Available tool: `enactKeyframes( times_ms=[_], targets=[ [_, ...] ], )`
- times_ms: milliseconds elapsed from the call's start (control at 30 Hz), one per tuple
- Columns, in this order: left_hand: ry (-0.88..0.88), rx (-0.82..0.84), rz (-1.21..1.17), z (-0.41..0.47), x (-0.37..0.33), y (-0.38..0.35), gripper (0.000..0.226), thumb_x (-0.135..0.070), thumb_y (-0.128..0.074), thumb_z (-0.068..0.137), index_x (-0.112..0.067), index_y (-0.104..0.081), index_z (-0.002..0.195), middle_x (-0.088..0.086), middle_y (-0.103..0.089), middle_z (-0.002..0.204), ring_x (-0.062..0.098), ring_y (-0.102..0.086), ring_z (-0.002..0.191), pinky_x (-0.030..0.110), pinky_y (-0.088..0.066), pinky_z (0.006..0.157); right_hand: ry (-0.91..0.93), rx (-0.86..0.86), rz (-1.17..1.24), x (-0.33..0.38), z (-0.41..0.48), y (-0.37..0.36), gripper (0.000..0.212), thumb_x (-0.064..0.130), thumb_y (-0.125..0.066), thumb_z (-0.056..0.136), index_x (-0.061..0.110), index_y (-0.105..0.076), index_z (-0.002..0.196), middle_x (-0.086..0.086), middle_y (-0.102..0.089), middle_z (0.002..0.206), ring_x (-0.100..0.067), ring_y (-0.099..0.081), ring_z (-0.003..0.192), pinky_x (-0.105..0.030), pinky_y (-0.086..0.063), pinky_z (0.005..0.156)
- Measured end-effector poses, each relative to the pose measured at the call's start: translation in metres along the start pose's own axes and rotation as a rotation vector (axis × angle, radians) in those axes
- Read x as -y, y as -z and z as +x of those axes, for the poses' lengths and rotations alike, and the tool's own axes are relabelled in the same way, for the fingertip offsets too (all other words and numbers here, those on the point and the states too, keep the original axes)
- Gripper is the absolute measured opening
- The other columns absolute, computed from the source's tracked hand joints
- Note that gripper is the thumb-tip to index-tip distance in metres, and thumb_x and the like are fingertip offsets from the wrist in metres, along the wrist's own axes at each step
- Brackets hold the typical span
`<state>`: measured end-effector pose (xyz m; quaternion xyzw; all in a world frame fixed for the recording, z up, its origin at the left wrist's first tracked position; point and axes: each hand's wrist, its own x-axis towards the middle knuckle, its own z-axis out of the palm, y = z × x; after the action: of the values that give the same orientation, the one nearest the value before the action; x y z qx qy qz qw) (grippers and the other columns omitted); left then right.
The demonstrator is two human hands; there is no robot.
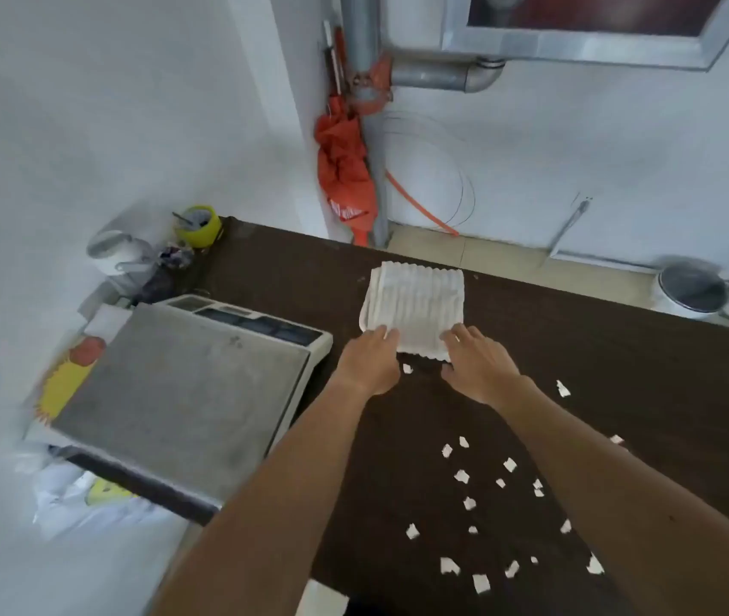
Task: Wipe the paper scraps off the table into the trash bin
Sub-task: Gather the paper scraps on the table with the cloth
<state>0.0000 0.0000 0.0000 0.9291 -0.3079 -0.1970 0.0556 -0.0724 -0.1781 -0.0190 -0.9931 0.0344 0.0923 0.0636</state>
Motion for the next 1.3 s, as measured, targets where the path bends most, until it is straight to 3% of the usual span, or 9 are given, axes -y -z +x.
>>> enactKeyframes(
  times_ms=[267, 433, 567, 700, 867, 967, 1033, 1167, 1300],
  targets=[
    [-0.196, -0.006, 0.059, 0.059, 0.040, -0.024, 0.057, -0.010, -0.053, 0.088, -0.009, -0.042, 0.144, 0.013, -0.039, 0.153, 0.030, -0.033, 0.144, 0.048, -0.036, 0.112, -0.086, 0.111, 0.004, -0.001, 0.048, -0.025, 0.062, 0.028, -0.071, 0.080, 0.014, -0.045, 0.134, -0.004, -0.046, 0.136, -0.023, -0.052, 0.118, -0.039, -0.048, 0.097],
    [-0.218, -0.067, 0.130, 0.078, 0.043, -0.035, 0.051, -0.012, -0.061, 0.079, -0.009, -0.051, 0.130, 0.011, -0.055, 0.130, 0.029, -0.051, 0.123, 0.043, -0.044, 0.100, -0.134, 0.080, -0.035, 0.006, 0.057, -0.042, 0.065, 0.013, -0.067, 0.076, 0.010, -0.040, 0.134, -0.006, -0.042, 0.133, -0.025, -0.047, 0.117, -0.038, -0.047, 0.096],
    [-0.255, -0.150, 0.183, 0.088, 0.046, -0.037, 0.046, -0.019, -0.066, 0.080, -0.009, -0.054, 0.123, 0.011, -0.057, 0.122, 0.028, -0.053, 0.114, 0.041, -0.048, 0.092, -0.145, 0.071, -0.111, 0.007, 0.074, -0.042, 0.050, 0.014, -0.064, 0.079, 0.008, -0.048, 0.126, -0.008, -0.045, 0.123, -0.024, -0.049, 0.108, -0.037, -0.047, 0.091],
    [-0.255, -0.196, 0.152, 0.094, 0.046, -0.040, 0.046, -0.036, -0.070, 0.080, -0.011, -0.058, 0.116, 0.008, -0.057, 0.115, 0.025, -0.055, 0.108, 0.038, -0.051, 0.085, -0.212, 0.039, 0.037, -0.001, 0.092, -0.034, 0.029, 0.024, -0.060, 0.089, 0.008, -0.059, 0.113, -0.007, -0.051, 0.115, -0.025, -0.052, 0.108, -0.037, -0.047, 0.090],
    [-0.352, -0.281, 0.207, 0.111, 0.055, -0.036, 0.030, -0.026, -0.063, 0.087, -0.012, -0.062, 0.113, 0.008, -0.059, 0.116, 0.023, -0.055, 0.110, 0.037, -0.049, 0.095, -0.402, 0.097, 0.279, -0.014, 0.112, -0.012, 0.025, 0.028, -0.061, 0.083, 0.008, -0.058, 0.097, -0.002, -0.052, 0.100, -0.021, -0.051, 0.092, -0.035, -0.045, 0.072],
    [-0.371, -0.240, 0.100, 0.119, 0.057, -0.025, 0.022, -0.024, -0.060, 0.089, -0.012, -0.061, 0.107, 0.006, -0.067, 0.097, 0.023, -0.065, 0.089, 0.032, -0.050, 0.081, -0.466, 0.199, 0.337, -0.020, 0.125, 0.001, 0.024, 0.028, -0.057, 0.080, 0.009, -0.055, 0.093, -0.003, -0.059, 0.087, -0.019, -0.055, 0.073, -0.031, -0.041, 0.060],
    [-0.296, -0.231, -0.042, 0.125, 0.055, -0.013, 0.019, -0.023, -0.056, 0.091, -0.010, -0.057, 0.105, 0.006, -0.064, 0.082, 0.025, -0.063, 0.072, 0.033, -0.049, 0.068, -0.443, 0.214, 0.347, -0.023, 0.132, 0.007, 0.021, 0.030, -0.050, 0.086, 0.012, -0.055, 0.093, -0.006, -0.062, 0.091, -0.021, -0.055, 0.073, -0.033, -0.040, 0.063],
    [-0.167, -0.090, -0.203, 0.146, 0.058, 0.004, 0.027, -0.019, -0.047, 0.096, -0.009, -0.051, 0.120, 0.009, -0.062, 0.094, 0.029, -0.059, 0.082, 0.037, -0.044, 0.071, -0.276, 0.178, 0.334, -0.025, 0.138, 0.010, 0.058, 0.057, -0.045, 0.087, 0.020, -0.039, 0.131, -0.010, -0.057, 0.124, -0.034, -0.059, 0.100, -0.041, -0.044, 0.080],
    [-0.043, 0.041, -0.253, 0.154, 0.067, 0.000, 0.031, -0.018, -0.044, 0.098, -0.011, -0.053, 0.126, 0.010, -0.066, 0.111, 0.030, -0.061, 0.102, 0.035, -0.045, 0.076, -0.061, 0.280, 0.117, -0.014, 0.133, 0.003, 0.100, 0.066, -0.064, 0.073, 0.027, -0.016, 0.151, -0.007, -0.042, 0.138, -0.031, -0.053, 0.117, -0.040, -0.048, 0.088]
  ],
)
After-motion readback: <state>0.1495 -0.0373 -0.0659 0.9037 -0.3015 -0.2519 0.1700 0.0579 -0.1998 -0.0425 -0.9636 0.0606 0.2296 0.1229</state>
